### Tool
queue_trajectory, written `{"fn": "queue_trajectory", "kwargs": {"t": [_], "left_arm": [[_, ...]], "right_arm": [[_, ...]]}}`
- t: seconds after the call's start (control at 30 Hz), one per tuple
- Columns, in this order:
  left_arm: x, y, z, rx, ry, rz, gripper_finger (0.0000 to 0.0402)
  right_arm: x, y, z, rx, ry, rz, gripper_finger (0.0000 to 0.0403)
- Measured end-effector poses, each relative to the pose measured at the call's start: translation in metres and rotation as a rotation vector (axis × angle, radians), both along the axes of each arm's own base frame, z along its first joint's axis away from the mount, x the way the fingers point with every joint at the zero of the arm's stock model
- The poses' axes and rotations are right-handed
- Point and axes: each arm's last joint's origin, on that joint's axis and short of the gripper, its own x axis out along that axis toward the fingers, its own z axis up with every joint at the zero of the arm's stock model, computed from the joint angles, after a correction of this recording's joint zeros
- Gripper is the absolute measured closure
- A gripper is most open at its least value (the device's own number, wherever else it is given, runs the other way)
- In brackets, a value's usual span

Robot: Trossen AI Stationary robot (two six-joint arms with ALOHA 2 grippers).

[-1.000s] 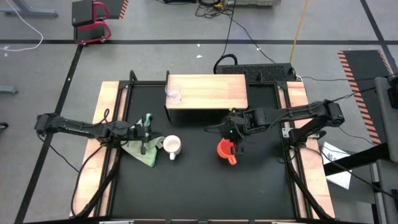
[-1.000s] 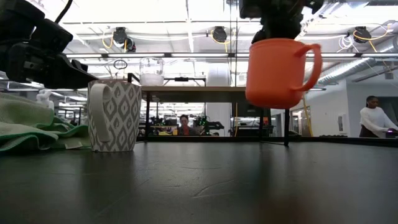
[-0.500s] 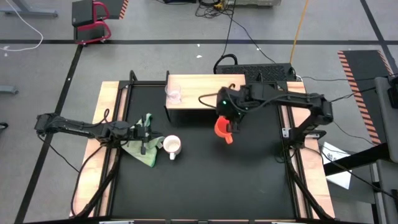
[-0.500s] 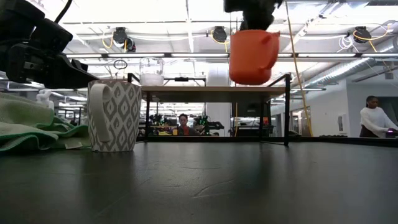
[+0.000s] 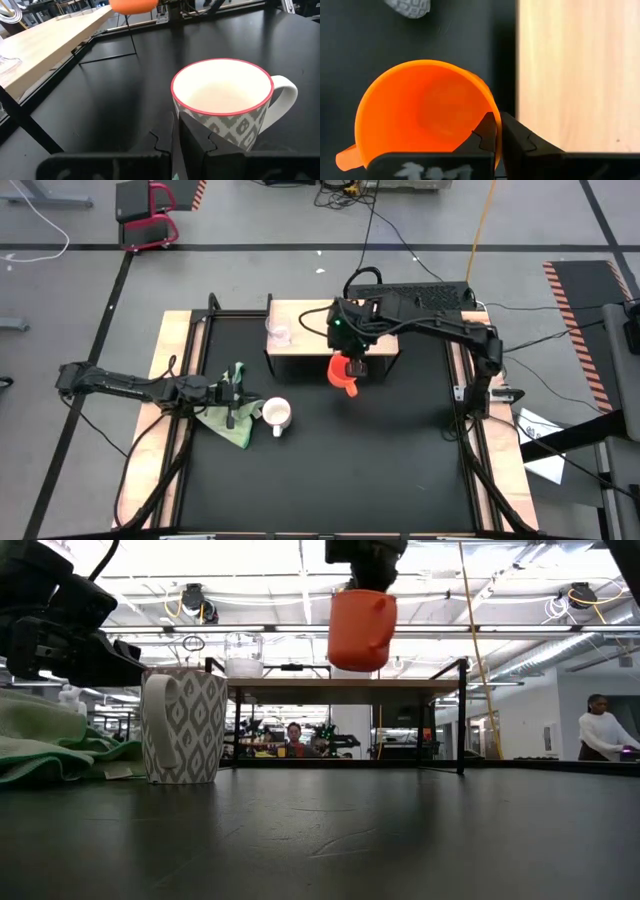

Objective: Stack small to large cups/mugs on shelf
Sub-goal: Put the orange mug on the shelf

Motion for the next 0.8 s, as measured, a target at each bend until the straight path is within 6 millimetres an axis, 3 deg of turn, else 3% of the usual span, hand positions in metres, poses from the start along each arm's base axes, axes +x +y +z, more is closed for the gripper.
{"fn": "queue_trajectory", "kwargs": {"t": [0.23,0.6,0.8], "left_arm": [[0.000,0.000,0.000,0.001,0.000,0.000,0.0371],[0.000,0.000,0.000,0.009,-0.001,-0.002,0.0371],[0.000,0.000,0.000,0.016,-0.001,-0.004,0.0371]], "right_arm": [[-0.003,-0.016,0.006,0.023,-0.023,-0.038,0.0403],[-0.004,-0.019,0.006,0.022,-0.019,-0.035,0.0403],[-0.005,-0.037,0.006,0.007,-0.052,-0.075,0.0403]]}}
